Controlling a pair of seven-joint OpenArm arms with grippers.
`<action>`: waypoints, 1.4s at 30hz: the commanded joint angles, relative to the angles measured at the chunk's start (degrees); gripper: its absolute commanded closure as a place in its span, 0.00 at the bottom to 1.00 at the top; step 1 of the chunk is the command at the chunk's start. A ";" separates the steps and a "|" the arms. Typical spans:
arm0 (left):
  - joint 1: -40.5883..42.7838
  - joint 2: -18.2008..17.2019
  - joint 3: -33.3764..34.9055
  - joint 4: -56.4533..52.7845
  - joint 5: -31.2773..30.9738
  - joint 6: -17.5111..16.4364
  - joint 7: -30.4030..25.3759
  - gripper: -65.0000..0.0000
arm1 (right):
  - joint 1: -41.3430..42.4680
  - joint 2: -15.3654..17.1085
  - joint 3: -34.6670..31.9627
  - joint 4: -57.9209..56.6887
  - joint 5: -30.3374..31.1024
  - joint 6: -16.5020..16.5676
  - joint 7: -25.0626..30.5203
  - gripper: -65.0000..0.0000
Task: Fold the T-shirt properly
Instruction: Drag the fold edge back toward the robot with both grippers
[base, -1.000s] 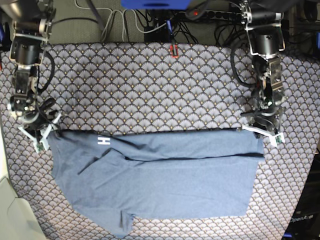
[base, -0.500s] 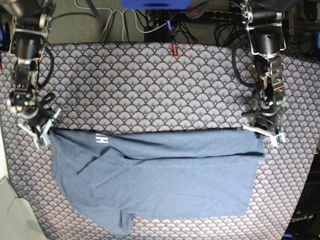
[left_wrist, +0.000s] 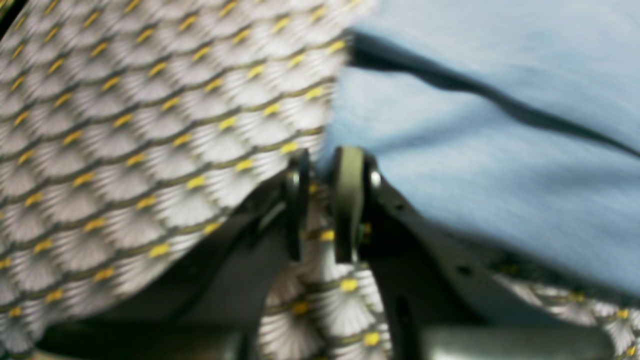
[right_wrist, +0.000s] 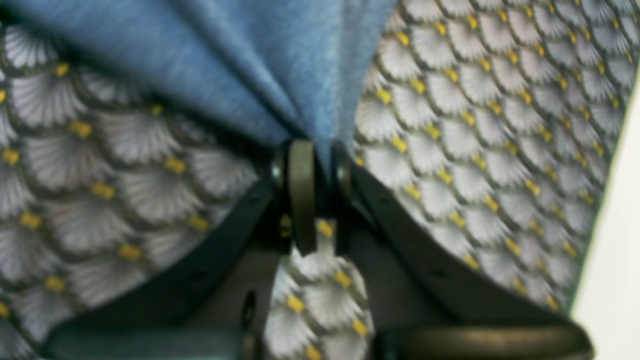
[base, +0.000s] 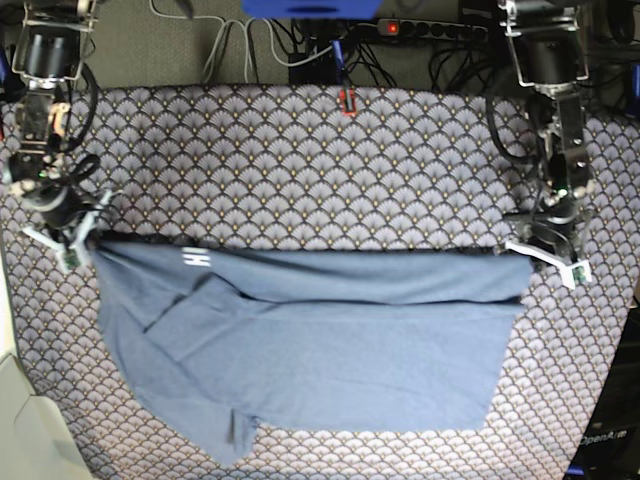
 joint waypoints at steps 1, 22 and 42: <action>-1.08 -1.06 -0.22 2.24 -0.25 -0.45 -0.77 0.87 | 0.59 1.40 1.20 1.16 0.03 0.31 0.79 1.00; 2.78 -0.88 -0.31 6.29 -0.33 -0.54 2.57 0.78 | -8.82 -2.02 6.74 6.70 1.97 6.68 0.79 1.00; -4.60 0.97 1.01 -4.26 -0.42 -0.54 2.48 0.32 | -8.38 -1.85 6.74 6.70 1.70 6.68 0.70 1.00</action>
